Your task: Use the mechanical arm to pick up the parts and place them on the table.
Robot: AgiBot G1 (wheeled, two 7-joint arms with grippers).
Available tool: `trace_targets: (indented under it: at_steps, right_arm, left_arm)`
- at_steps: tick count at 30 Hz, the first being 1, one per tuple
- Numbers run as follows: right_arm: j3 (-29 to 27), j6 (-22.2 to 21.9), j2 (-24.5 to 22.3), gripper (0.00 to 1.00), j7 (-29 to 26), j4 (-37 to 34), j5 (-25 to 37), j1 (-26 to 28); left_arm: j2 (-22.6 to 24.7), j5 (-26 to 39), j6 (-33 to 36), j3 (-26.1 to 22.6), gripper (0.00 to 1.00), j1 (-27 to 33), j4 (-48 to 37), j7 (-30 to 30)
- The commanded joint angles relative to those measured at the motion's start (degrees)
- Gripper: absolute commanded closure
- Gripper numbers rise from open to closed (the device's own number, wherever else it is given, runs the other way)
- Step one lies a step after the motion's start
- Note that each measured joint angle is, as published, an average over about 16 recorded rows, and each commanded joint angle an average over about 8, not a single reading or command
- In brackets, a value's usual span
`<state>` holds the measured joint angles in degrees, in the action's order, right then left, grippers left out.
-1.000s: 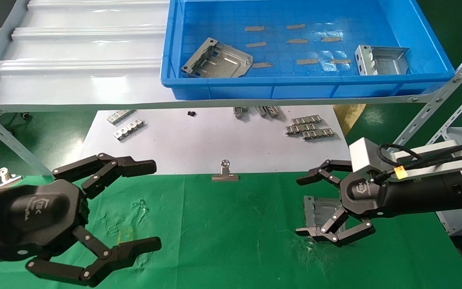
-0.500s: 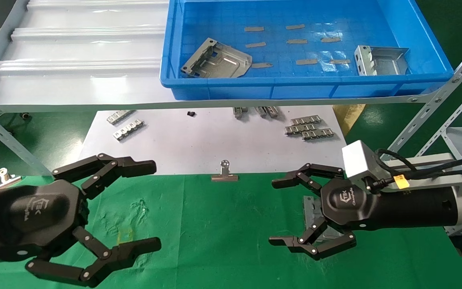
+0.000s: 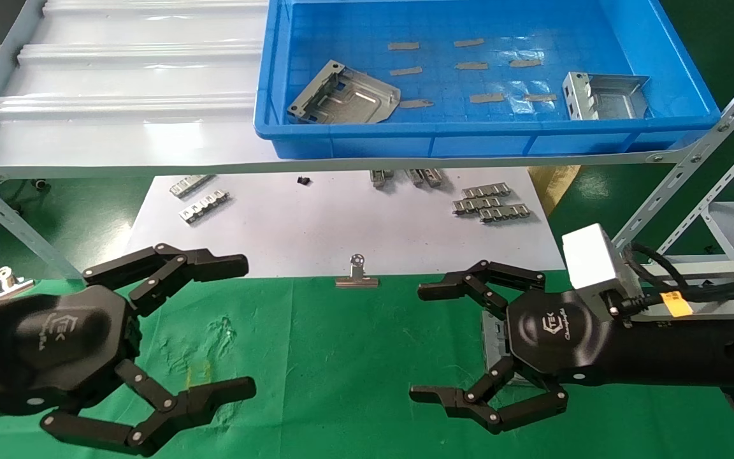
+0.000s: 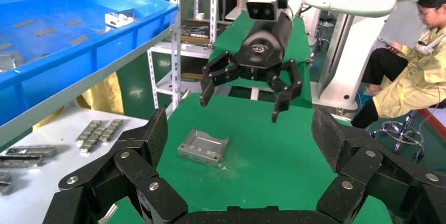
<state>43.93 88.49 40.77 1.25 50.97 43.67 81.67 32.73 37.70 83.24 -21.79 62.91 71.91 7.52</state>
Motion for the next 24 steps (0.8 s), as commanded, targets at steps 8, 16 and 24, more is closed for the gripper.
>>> trace_targets:
  at_steps: [8, 16, 24]
  right_arm:
    - [-9.0, -0.9, -1.9, 0.00, -3.9, 7.3, -0.6, -6.5]
    - [-17.1, -1.7, -3.5, 0.00, -7.3, 13.8, -1.1, -12.3]
    - [-24.6, -2.5, -5.1, 0.00, -10.6, 19.9, -1.6, -17.7]
  left_arm:
    - [0.0, 0.0, 0.0, 0.0, 0.00, 0.0, 0.0, 0.0]
    - [0.0, 0.0, 0.0, 0.0, 0.00, 0.0, 0.0, 0.0]
    - [0.0, 0.0, 0.0, 0.0, 0.00, 0.0, 0.0, 0.0]
